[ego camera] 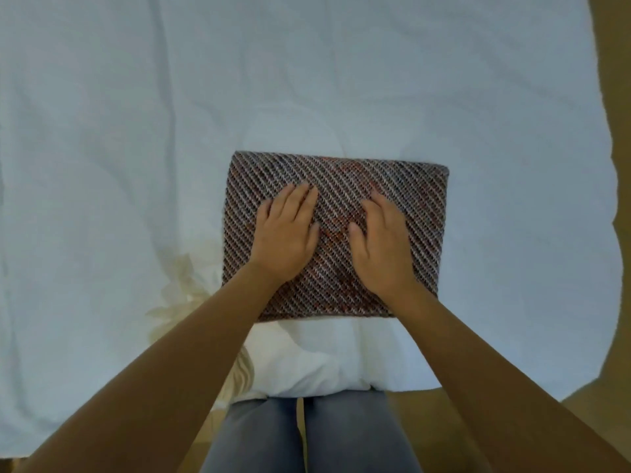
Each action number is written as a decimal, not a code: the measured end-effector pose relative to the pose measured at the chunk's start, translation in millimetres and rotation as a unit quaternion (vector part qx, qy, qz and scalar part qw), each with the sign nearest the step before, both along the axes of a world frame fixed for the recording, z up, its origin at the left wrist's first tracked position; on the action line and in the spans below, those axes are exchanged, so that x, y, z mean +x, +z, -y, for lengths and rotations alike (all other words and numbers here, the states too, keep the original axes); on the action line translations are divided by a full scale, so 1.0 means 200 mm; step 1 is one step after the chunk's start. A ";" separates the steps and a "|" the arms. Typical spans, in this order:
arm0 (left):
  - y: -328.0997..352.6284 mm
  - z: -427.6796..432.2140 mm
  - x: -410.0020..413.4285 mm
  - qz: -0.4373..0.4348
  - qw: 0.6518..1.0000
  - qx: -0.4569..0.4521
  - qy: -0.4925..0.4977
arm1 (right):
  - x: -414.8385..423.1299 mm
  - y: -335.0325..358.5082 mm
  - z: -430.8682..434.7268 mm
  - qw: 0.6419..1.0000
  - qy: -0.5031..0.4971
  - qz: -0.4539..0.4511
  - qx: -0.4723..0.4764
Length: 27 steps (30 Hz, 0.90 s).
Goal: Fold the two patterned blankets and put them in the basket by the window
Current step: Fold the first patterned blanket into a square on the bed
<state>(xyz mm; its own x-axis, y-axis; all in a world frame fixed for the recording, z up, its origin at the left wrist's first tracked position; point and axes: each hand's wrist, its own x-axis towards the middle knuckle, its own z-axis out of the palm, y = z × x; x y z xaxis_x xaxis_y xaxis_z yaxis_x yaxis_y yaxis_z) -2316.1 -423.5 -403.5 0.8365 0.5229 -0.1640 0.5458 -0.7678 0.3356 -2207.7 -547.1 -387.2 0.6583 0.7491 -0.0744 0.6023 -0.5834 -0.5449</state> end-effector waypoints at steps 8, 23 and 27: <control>-0.30 -0.09 0.03 -0.097 0.993 0.035 0.059 | 0.14 -0.36 -0.14 0.971 0.155 0.056 -0.172; -0.22 -0.01 -0.06 -0.029 0.987 0.031 0.157 | 0.17 -0.28 0.03 0.985 0.009 0.086 -0.149; -0.19 0.29 -0.17 -0.020 0.991 0.039 0.127 | -0.25 -0.26 0.00 0.981 0.132 0.075 -0.122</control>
<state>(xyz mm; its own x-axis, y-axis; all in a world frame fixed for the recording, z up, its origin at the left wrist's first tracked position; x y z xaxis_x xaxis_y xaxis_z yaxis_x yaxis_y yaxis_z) -2350.8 -482.0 -442.5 0.6696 0.7285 -0.1446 0.7367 -0.6267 0.2542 -2258.2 -546.5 -440.2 0.4618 0.8665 -0.1894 0.8125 -0.4989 -0.3015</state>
